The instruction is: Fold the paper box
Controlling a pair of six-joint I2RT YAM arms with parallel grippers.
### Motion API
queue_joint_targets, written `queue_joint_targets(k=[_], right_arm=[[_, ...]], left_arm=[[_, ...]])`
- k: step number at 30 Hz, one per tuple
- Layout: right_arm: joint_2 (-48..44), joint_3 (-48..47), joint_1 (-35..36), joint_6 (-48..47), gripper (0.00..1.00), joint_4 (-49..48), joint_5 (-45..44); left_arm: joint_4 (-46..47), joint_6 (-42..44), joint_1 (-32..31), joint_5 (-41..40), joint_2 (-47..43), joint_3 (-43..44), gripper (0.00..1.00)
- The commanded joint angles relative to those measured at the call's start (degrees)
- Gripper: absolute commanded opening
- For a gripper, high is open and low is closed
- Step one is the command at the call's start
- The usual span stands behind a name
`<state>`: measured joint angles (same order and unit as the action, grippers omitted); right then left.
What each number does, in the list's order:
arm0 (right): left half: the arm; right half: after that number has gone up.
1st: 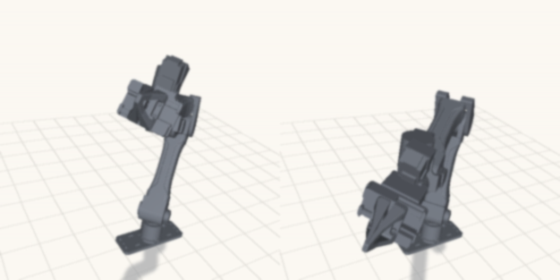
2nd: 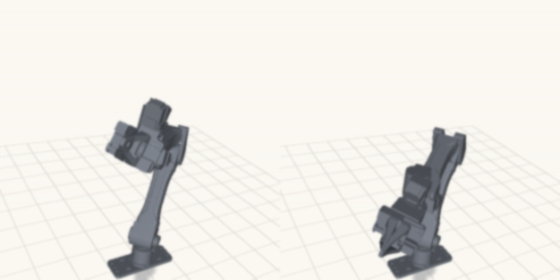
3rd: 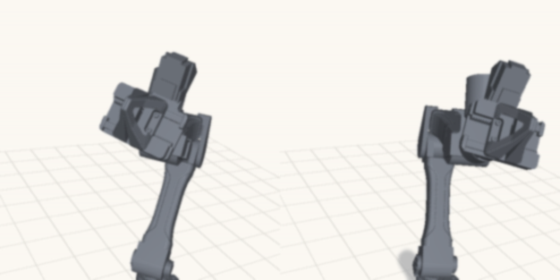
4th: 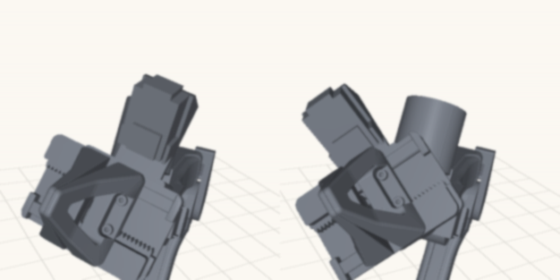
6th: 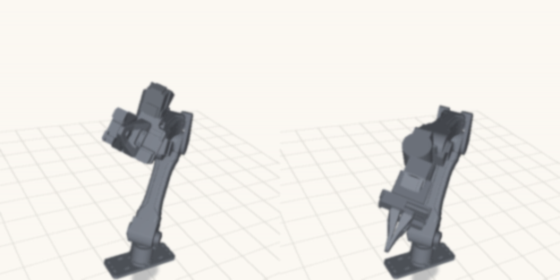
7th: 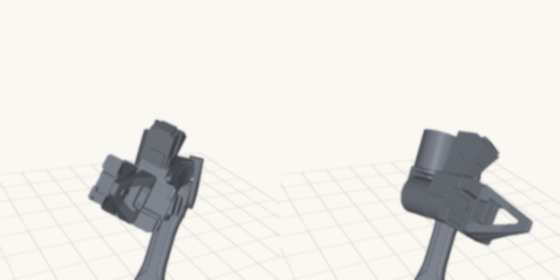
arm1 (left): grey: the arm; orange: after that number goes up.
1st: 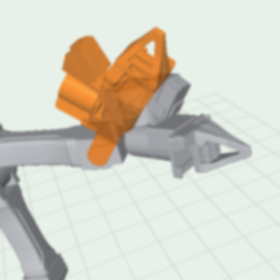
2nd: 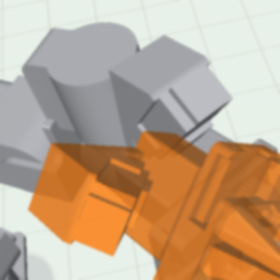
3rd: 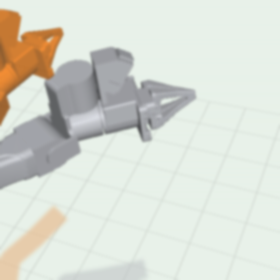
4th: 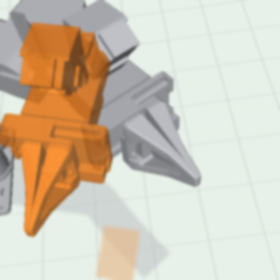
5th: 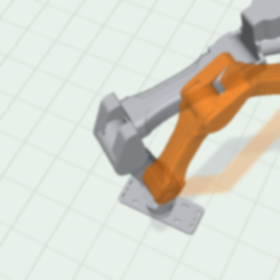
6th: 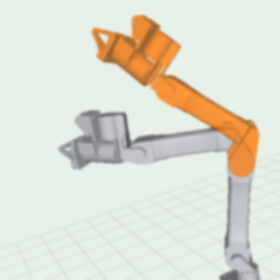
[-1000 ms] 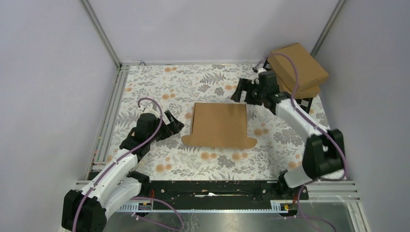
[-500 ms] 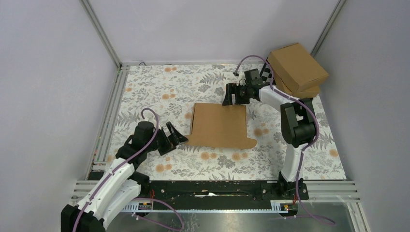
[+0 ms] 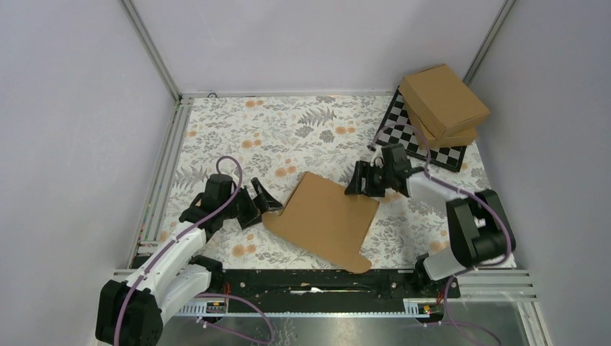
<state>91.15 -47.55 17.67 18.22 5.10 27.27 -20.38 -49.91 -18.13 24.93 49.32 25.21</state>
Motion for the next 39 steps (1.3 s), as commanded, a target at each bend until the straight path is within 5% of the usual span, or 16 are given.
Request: queue_joint_targets(k=[1,8,12,23,28,39], right_arm=[[-10.74,10.67,0.87,4.77,0.74,-0.49,-7.41],[-20.79,11.82,0.79,1.21,0.91,2.17,-11.41],[-17.23,7.5,0.87,-2.7,0.91,2.75,-7.27],[-7.72,5.63,2.01,-2.34,0.75,2.86,-6.92],[-5.33,7.92,-4.58,5.17,0.5,0.3,-11.22],[-18.01,13.77,-7.12,9.11,0.47,-1.58,-18.48]], left_arm=[[4.32,2.34,2.72,4.7,3.06,2.53,0.99],[7.15,2.81,3.92,5.35,4.61,1.68,0.98],[4.95,5.11,4.9,5.24,5.18,3.38,0.98],[2.37,7.63,8.47,5.78,4.38,4.67,0.98],[2.6,7.63,9.41,5.96,4.52,4.68,0.98],[14.94,0.87,9.31,11.26,7.02,-1.82,0.97]])
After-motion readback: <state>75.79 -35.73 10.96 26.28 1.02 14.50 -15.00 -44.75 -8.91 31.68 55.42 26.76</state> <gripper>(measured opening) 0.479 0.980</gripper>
